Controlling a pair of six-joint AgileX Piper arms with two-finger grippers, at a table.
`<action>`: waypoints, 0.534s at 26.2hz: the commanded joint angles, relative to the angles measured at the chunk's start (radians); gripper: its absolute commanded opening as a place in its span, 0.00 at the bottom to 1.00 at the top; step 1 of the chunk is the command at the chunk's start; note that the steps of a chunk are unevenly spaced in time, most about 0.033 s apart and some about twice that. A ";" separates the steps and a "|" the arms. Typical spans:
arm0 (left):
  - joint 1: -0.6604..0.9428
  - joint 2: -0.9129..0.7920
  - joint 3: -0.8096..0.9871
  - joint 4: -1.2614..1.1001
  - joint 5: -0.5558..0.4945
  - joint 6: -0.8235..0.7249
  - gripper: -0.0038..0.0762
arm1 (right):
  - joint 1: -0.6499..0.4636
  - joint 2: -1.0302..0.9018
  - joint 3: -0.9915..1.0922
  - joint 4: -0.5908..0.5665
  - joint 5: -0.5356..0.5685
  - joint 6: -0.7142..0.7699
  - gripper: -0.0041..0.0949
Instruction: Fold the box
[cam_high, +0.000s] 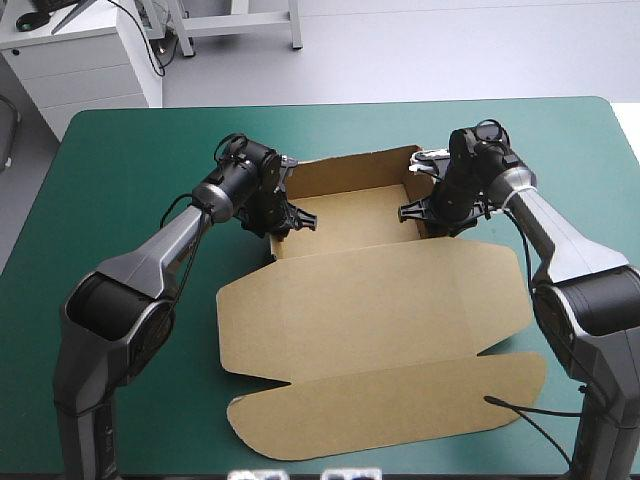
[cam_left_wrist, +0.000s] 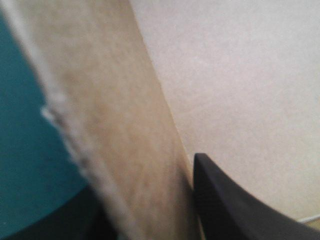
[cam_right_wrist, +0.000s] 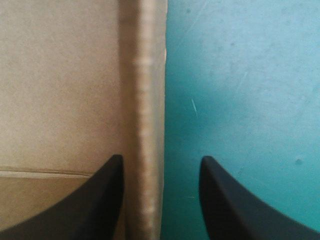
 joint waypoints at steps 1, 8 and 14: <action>-0.005 -0.055 -0.031 0.034 0.080 0.002 0.63 | -0.006 -0.057 -0.025 -0.007 -0.032 0.003 0.68; -0.004 -0.055 -0.186 0.104 0.080 0.002 0.65 | -0.006 -0.057 -0.147 -0.003 -0.040 0.005 0.74; -0.004 -0.082 -0.454 0.089 0.080 0.002 0.63 | -0.006 -0.065 -0.369 -0.022 0.028 0.005 0.73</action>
